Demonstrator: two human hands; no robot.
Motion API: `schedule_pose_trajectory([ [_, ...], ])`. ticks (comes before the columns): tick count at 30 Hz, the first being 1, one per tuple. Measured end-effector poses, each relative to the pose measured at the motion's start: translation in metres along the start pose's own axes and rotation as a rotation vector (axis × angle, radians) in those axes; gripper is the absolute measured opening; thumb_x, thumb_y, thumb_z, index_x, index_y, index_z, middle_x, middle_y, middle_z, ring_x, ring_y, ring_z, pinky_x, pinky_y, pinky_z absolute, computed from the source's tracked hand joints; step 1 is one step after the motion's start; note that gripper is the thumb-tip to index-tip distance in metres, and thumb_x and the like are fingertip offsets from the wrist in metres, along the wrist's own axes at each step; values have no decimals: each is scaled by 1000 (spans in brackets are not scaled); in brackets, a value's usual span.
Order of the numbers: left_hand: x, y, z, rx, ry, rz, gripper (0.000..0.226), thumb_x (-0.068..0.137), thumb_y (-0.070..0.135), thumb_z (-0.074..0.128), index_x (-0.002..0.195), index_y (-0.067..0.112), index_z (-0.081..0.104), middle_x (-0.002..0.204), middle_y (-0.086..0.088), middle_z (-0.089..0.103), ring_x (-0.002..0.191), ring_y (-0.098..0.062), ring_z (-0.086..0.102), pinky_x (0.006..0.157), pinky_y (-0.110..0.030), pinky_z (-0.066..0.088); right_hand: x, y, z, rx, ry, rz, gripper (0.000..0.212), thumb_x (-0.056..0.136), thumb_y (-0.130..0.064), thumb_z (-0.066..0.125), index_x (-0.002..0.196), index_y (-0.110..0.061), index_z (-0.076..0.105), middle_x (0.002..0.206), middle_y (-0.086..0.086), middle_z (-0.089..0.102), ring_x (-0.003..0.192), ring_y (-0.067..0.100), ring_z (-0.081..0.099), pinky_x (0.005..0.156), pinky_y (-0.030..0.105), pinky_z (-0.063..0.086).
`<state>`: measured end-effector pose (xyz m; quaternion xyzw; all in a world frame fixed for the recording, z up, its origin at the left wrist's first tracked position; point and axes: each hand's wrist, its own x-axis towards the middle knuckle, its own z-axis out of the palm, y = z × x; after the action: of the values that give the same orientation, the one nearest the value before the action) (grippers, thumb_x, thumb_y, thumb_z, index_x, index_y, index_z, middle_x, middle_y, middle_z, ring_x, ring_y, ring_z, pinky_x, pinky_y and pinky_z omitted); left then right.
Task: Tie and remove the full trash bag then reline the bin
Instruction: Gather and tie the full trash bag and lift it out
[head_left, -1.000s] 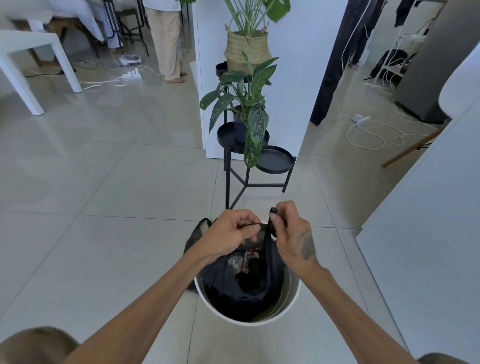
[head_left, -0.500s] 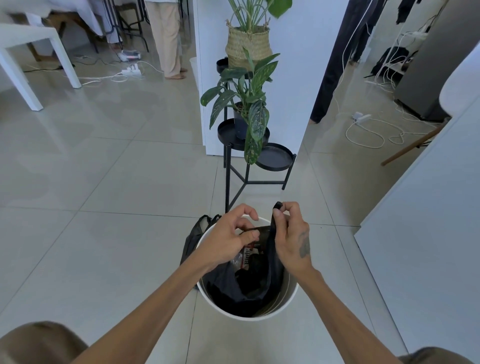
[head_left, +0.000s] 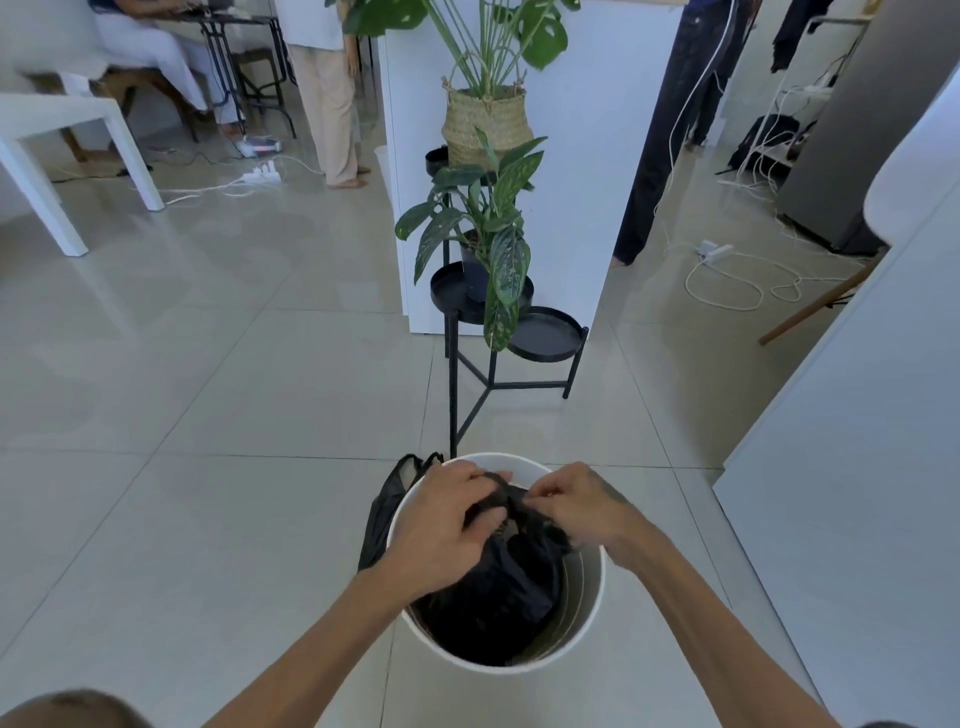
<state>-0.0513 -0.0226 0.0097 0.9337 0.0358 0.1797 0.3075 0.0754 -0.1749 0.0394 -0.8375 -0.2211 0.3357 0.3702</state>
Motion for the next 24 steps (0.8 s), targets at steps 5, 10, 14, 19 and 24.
schedule_pose_trajectory([
  [5,5,5,-10,-130,-75,35,11,89,26,69,93,18,76,90,7,72,88,-11,63,88,-35,48,-2,1,-6,230,-322,-10,38,100,-10,52,69,-21,72,51,-3,29,45,12,23,45,22,24],
  [10,3,2,-6,-107,-85,26,13,90,24,69,85,15,76,80,4,69,79,-14,61,80,-36,48,-3,9,-4,385,-409,-8,20,100,-21,59,87,-14,72,46,-8,32,41,9,31,47,20,36],
  [14,4,2,-6,-90,-72,-20,21,91,20,66,73,8,67,71,-1,63,71,-19,57,74,-37,47,-7,13,-7,430,-434,-38,17,96,-29,67,85,-16,72,53,-6,30,47,11,28,51,21,36],
  [19,0,6,-6,-170,-78,-92,23,97,20,62,79,6,67,75,-6,65,72,-20,57,70,-37,47,-10,13,-5,311,-340,-107,15,91,-17,73,95,-3,73,60,-1,38,56,13,26,54,25,24],
  [24,-9,12,-6,-158,-89,18,26,87,30,74,81,6,67,78,-7,63,77,-24,57,75,-39,47,-11,14,-3,391,-329,-96,22,98,-22,63,97,-3,75,55,-4,33,50,10,26,53,23,28],
])
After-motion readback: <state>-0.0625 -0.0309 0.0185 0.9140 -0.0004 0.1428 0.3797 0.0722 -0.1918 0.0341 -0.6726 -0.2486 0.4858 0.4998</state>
